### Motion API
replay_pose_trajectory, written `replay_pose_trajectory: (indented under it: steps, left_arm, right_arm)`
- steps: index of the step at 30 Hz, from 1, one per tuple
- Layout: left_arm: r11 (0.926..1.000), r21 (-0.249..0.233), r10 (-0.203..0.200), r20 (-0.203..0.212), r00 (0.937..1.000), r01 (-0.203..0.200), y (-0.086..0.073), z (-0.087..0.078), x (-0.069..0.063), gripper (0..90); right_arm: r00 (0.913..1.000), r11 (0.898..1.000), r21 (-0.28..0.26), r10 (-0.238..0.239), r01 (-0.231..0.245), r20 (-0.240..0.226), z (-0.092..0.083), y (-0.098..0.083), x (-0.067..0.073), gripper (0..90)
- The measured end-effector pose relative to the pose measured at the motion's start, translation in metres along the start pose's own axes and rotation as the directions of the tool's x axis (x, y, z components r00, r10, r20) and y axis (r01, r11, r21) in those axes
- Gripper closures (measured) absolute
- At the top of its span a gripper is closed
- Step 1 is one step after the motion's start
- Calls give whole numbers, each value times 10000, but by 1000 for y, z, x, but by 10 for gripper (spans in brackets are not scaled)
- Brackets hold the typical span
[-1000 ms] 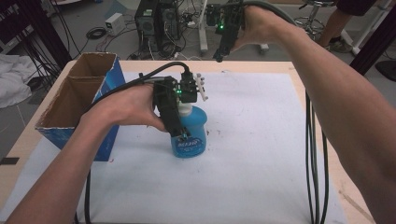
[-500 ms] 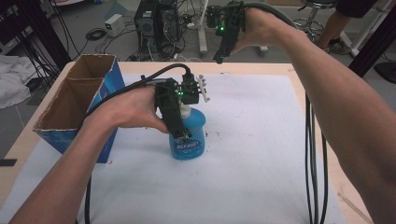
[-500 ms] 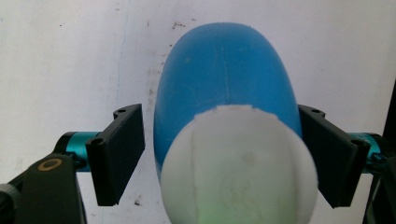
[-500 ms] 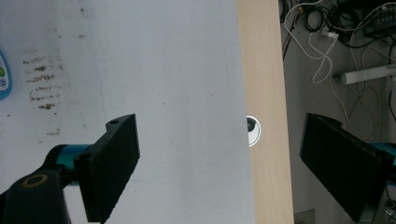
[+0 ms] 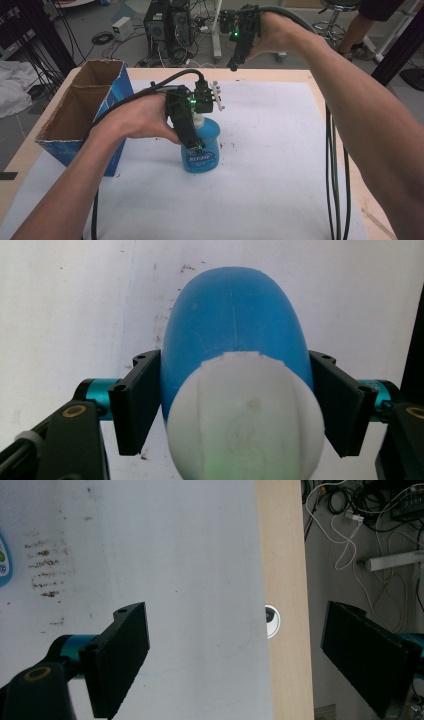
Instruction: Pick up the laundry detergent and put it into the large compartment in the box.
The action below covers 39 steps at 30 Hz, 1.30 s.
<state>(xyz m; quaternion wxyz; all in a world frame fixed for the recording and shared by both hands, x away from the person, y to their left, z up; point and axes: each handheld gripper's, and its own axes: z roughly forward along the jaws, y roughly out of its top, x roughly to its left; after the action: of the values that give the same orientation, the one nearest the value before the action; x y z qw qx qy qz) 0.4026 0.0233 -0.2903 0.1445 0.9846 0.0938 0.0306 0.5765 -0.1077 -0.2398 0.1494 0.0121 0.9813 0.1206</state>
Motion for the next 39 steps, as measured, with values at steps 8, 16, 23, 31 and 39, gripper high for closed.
replay_pose_trajectory:
  steps: [8,16,23,31,39]
  left_arm:
    - [10000,9,-3,4,10000,3,2,-3,-1,319]
    - [9999,152,22,-54,10000,-21,4,-3,-1,351]
    - [9996,265,104,-143,9998,-100,5,-3,-1,375]
    - [9994,321,94,-182,9998,-88,6,-3,-1,380]
    - [9991,422,-36,-162,9999,43,5,-5,-1,381]
  right_arm:
    - [10000,10000,21,25,-25,13,0,-1,0,112]
    - [10000,10000,-8,14,-14,9,0,-1,0,113]
    - [10000,10000,11,27,-27,18,0,-2,0,113]
    - [10000,10000,-47,-15,15,71,-2,-2,0,112]
    - [10000,10000,-5,-24,24,76,-3,-2,0,112]
